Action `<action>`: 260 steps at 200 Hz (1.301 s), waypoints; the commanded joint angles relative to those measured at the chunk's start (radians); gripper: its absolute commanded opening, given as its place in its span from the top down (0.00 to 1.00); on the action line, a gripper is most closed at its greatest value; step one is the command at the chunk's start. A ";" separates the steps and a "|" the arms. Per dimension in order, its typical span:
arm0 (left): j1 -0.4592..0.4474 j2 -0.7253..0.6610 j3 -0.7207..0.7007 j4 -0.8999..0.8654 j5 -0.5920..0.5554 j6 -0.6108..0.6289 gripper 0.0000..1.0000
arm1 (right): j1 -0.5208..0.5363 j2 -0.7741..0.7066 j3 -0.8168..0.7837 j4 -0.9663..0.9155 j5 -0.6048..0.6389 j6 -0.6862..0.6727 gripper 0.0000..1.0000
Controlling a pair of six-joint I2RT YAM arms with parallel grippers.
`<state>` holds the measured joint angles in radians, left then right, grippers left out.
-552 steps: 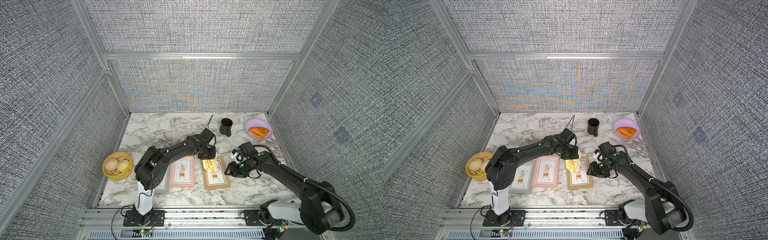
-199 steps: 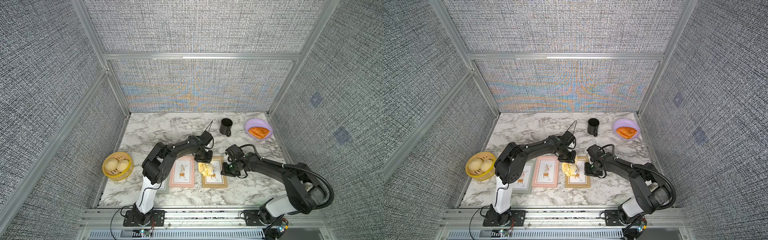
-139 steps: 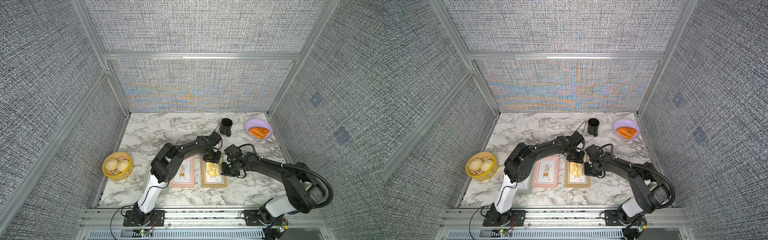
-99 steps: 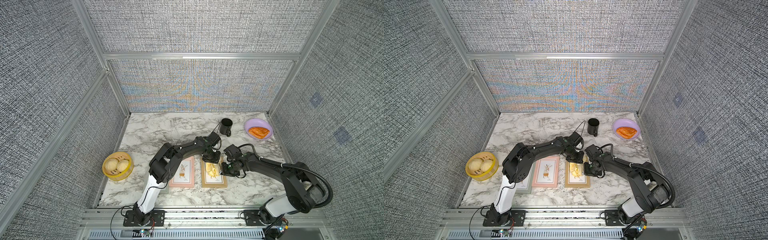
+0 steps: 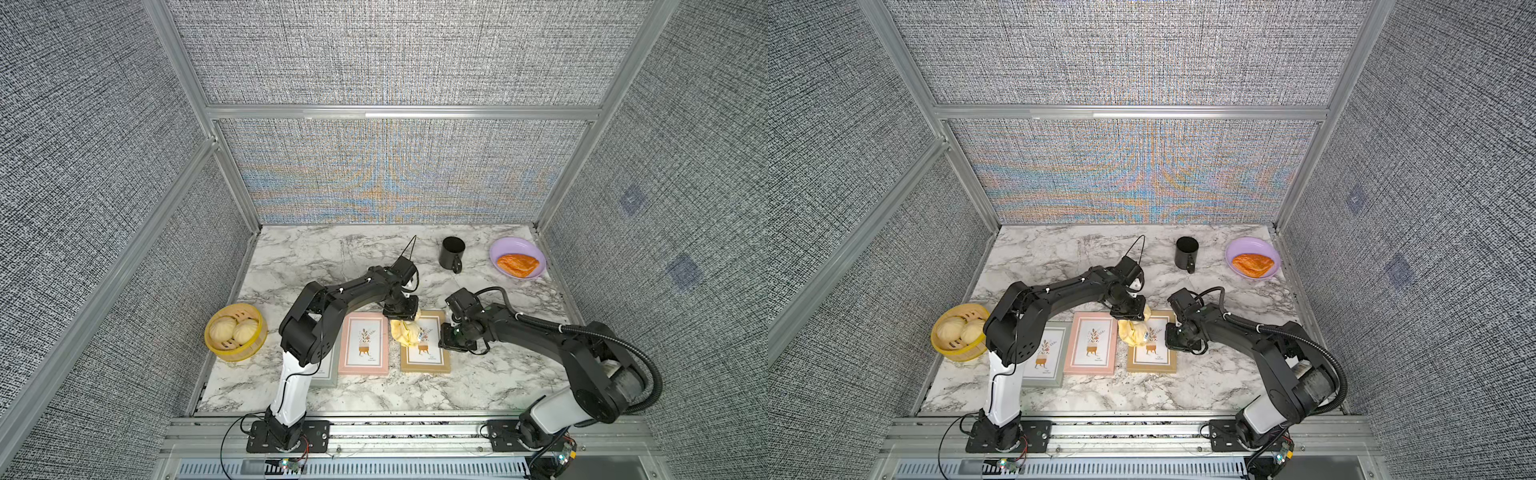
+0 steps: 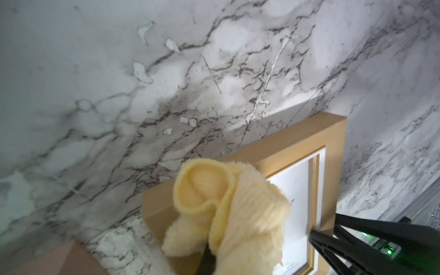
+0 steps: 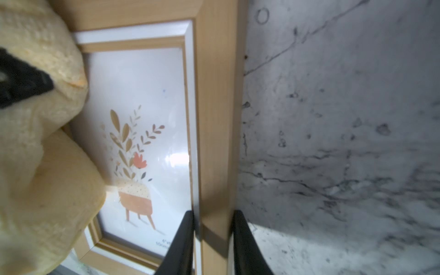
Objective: Wipe the picture frame with a cloth
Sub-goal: Wipe the dirt from the picture frame.
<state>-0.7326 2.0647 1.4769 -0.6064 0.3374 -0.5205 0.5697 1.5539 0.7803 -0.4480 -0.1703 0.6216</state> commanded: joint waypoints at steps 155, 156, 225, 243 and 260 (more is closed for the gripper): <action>-0.079 -0.146 -0.213 -0.005 -0.092 -0.089 1.00 | 0.008 0.052 0.007 -0.177 0.113 0.000 0.80; -0.077 -0.142 -0.207 -0.005 -0.093 -0.086 1.00 | 0.008 0.052 0.008 -0.178 0.113 0.000 0.80; 0.007 0.051 0.075 -0.069 -0.054 0.011 1.00 | 0.013 0.069 0.032 -0.189 0.125 -0.001 0.80; -0.003 -0.011 -0.038 -0.040 -0.042 -0.019 1.00 | 0.013 0.076 0.035 -0.190 0.125 0.000 0.80; -0.015 -0.107 -0.181 -0.014 -0.030 -0.057 1.00 | 0.013 0.077 0.033 -0.192 0.122 0.005 0.80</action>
<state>-0.7372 2.0399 1.4296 -0.5861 0.3271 -0.5331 0.5804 1.5951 0.8368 -0.5137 -0.1551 0.6209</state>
